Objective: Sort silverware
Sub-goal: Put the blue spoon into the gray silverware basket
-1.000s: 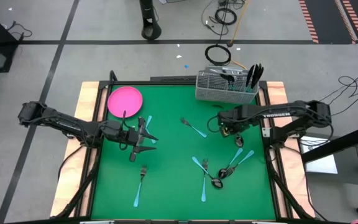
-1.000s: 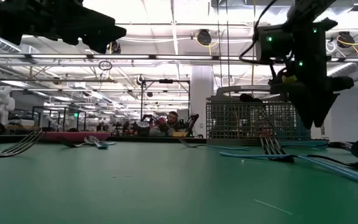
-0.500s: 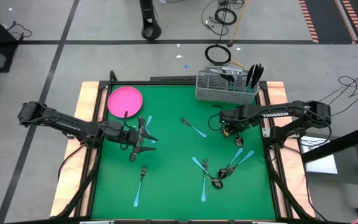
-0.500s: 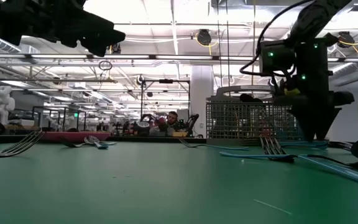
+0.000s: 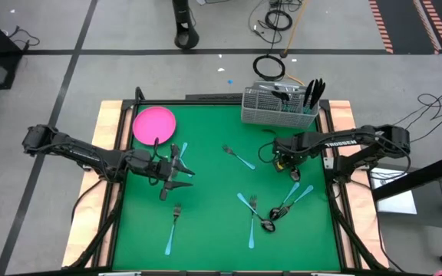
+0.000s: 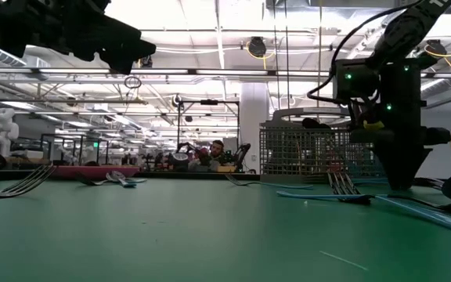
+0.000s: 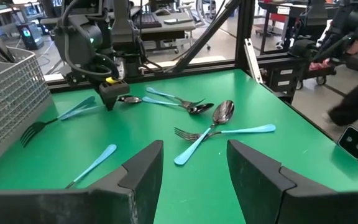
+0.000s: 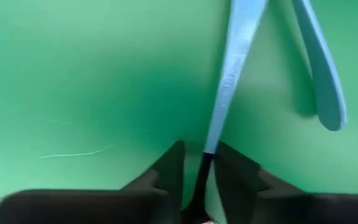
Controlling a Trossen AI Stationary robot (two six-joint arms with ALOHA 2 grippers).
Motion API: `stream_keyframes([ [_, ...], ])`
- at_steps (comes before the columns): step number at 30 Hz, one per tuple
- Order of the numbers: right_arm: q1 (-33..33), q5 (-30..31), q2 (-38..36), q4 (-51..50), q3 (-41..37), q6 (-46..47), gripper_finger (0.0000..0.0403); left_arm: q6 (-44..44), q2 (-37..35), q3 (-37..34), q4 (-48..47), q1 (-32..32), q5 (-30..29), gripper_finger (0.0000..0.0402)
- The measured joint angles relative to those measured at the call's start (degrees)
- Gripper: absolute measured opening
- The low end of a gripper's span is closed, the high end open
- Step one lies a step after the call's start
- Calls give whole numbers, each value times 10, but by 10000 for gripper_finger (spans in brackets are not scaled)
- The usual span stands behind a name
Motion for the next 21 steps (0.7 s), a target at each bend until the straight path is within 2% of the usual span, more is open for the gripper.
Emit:
stream_keyframes([
  [3, 0, -1, 0, 4, 0, 1, 26, 4, 0, 0, 0, 0, 0, 180],
  [5, 0, 0, 0, 9, -1, 1, 9, 4, 0, 0, 0, 0, 0, 180],
  [13, 15, 6, 4, -13, 30, 11, 4, 5, 0, 0, 1, 0, 0, 180],
  [21, 49, 7, 3, -22, 123, -23, 1, 5, 0, 0, 2, 0, 0, 180],
])
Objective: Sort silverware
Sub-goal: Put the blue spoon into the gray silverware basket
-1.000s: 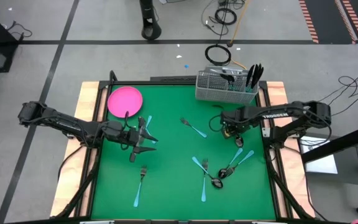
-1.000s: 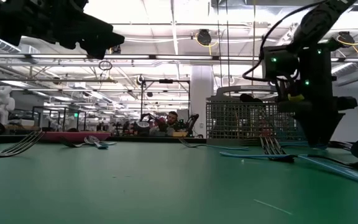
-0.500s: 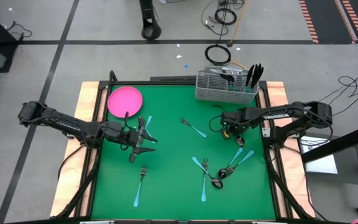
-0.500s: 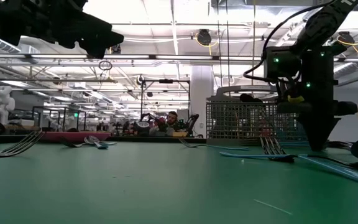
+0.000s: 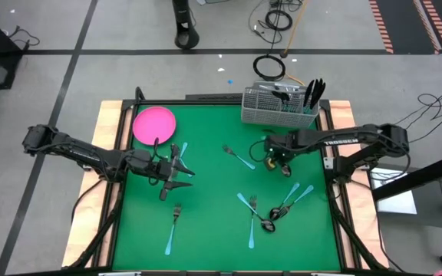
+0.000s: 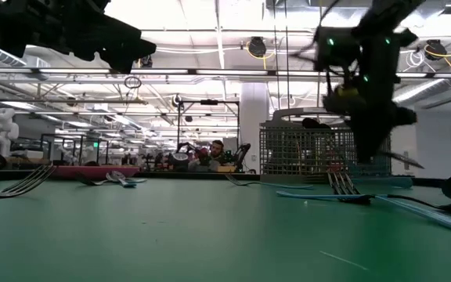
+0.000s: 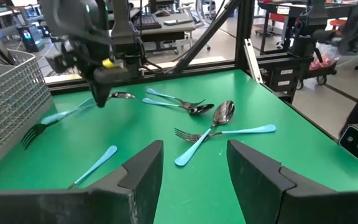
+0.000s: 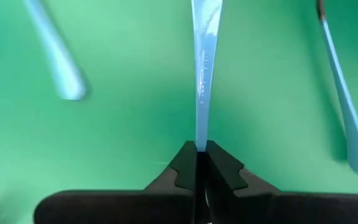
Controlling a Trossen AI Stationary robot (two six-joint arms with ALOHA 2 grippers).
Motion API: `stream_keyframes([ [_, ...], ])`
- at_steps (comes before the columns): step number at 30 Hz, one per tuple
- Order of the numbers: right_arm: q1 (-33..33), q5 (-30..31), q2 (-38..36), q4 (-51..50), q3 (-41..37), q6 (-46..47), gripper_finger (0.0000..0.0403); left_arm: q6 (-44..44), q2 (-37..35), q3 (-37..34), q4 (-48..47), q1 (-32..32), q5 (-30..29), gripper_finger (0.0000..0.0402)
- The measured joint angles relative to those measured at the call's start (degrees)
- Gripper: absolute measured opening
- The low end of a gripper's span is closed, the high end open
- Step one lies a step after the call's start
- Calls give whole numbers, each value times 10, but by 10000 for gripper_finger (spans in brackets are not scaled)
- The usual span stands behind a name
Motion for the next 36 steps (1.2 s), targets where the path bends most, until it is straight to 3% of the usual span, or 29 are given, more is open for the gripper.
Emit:
stream_keyframes([
  [4, 16, 6, 0, -33, 69, -54, 1, 0, 0, 0, 0, 0, 0, 180],
  [7, 33, 54, 0, -70, 130, -95, 1, 0, 0, 0, 0, 0, 0, 180],
  [14, 76, 218, -1, -115, 268, -200, 0, 0, 0, 0, 0, 0, 0, 180],
  [21, 110, 427, -1, -119, 353, -434, 0, 0, 0, 0, 0, 0, 0, 180],
  [24, 110, 487, -2, -107, 371, -526, 0, 0, 0, 0, 0, 0, 0, 180],
  [29, 100, 537, -2, -80, 378, -680, 0, 4, 0, 0, 0, 0, 0, 180],
  [36, 69, 542, -2, -83, 378, -870, 0, 5, 0, 0, 0, 0, 0, 180],
])
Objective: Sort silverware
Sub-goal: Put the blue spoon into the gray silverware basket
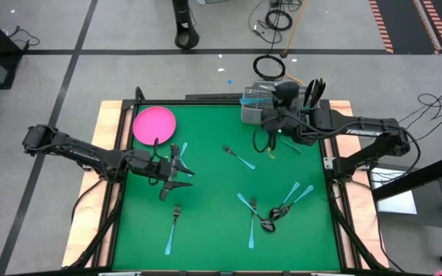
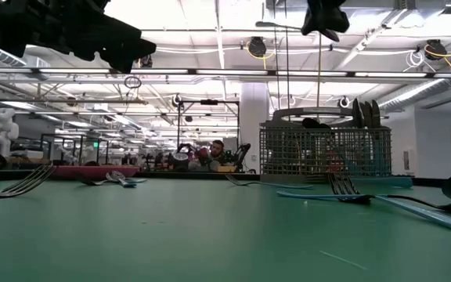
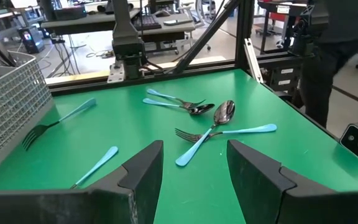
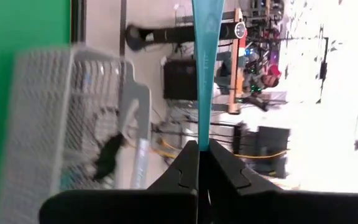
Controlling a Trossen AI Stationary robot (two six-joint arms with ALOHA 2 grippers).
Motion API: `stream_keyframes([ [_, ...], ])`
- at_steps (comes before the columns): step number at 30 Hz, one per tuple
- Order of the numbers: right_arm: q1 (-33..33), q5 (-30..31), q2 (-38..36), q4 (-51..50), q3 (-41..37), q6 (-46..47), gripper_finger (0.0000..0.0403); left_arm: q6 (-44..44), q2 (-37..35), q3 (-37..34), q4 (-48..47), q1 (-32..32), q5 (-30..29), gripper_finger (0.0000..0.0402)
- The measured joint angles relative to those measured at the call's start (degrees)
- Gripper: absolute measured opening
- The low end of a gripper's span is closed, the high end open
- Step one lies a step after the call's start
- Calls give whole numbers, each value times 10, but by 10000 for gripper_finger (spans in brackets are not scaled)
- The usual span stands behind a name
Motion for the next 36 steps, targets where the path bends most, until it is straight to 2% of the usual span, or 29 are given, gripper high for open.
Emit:
stream_keyframes([
  [6, -34, 5, 0, -15, 0, -144, 0, 0, 0, 0, 0, 0, 0, 180],
  [11, -69, 74, 0, -44, 0, -258, 0, 1, 0, 0, 0, 0, -2, 180],
  [15, -100, 88, 0, -88, 0, -332, 0, 10, 0, 0, 0, 2, -3, 180],
  [28, -204, 84, 85, -252, 0, -319, 0, 11, 0, 0, -10, 3, -5, 180],
  [36, -248, 91, 136, -277, 0, -304, 0, 11, 0, 0, -34, 3, -10, 180],
])
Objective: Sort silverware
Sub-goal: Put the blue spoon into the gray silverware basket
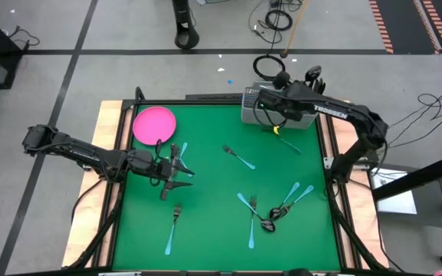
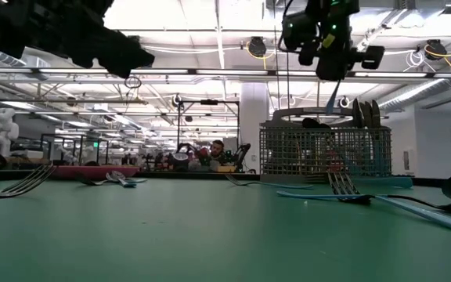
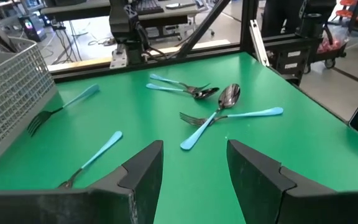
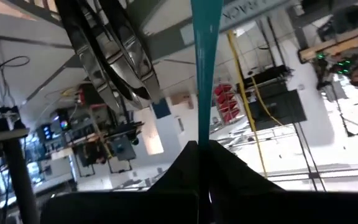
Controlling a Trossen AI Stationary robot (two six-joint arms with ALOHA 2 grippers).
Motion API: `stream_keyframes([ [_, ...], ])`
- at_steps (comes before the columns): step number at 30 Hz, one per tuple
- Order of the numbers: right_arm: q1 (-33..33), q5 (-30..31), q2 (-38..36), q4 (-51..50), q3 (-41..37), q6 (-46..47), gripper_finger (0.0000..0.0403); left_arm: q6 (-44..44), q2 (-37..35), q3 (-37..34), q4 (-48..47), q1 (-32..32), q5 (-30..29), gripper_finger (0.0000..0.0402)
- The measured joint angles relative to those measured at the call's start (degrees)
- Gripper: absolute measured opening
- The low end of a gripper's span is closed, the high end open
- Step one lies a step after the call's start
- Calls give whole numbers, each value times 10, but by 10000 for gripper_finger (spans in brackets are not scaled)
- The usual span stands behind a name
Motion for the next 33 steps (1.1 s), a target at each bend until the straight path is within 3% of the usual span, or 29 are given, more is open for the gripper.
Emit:
stream_keyframes([
  [11, -20, -27, 74, -73, -7, 54, 0, -1, 0, 0, -3, 0, -1, 180],
  [19, -20, -38, 80, -75, -99, 72, 0, -12, 0, 0, -5, 0, -1, 180],
  [25, -20, -35, 80, -54, -156, 125, 0, -12, 0, 0, -9, 0, -7, 180],
  [33, -10, -33, 80, -3, -175, 107, 0, 4, 0, 0, 12, 0, -11, 180],
])
